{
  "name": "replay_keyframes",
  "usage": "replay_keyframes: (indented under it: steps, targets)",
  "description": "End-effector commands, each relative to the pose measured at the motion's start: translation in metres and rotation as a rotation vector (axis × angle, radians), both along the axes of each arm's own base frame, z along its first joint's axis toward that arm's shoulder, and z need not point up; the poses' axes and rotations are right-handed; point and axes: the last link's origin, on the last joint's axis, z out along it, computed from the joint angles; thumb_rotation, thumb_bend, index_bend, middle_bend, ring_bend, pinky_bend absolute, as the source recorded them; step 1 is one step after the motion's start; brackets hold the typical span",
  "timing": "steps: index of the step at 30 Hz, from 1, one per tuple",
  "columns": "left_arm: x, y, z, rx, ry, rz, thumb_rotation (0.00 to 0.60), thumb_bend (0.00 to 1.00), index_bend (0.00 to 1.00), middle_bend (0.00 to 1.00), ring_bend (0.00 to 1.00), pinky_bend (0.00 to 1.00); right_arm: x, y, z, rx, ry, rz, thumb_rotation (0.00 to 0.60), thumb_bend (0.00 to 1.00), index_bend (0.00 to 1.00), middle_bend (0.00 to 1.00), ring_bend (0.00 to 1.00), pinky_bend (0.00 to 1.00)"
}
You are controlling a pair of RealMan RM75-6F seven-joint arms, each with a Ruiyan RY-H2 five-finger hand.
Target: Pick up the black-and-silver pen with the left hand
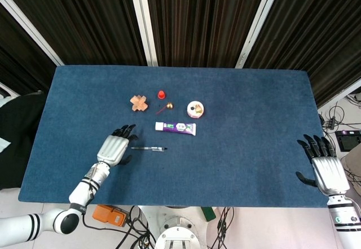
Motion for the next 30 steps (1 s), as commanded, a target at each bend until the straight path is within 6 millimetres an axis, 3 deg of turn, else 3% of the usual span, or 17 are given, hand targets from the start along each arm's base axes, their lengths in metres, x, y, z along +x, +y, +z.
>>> replay_keyframes:
  steps: [1, 19, 30]
  targets:
    - [0.000, 0.007, -0.010, -0.014, 0.001, 0.019, 0.600, 0.30, 0.32, 0.02, 0.00, 0.17, 0.000, 0.000, 0.001, -0.002, -0.002, -0.001, 0.600, 0.36, 0.21, 0.12, 0.03, 0.04]
    - [0.017, 0.015, -0.028, -0.041, -0.017, 0.009, 0.600, 0.31, 0.44, 0.02, 0.00, 0.17, 0.000, -0.001, 0.000, -0.001, 0.006, 0.001, 0.600, 0.36, 0.20, 0.12, 0.03, 0.04]
    - [0.027, 0.019, -0.039, -0.058, -0.004, 0.004, 0.600, 0.31, 0.45, 0.03, 0.00, 0.17, 0.000, -0.001, -0.001, 0.001, 0.009, 0.001, 0.600, 0.36, 0.20, 0.12, 0.03, 0.04]
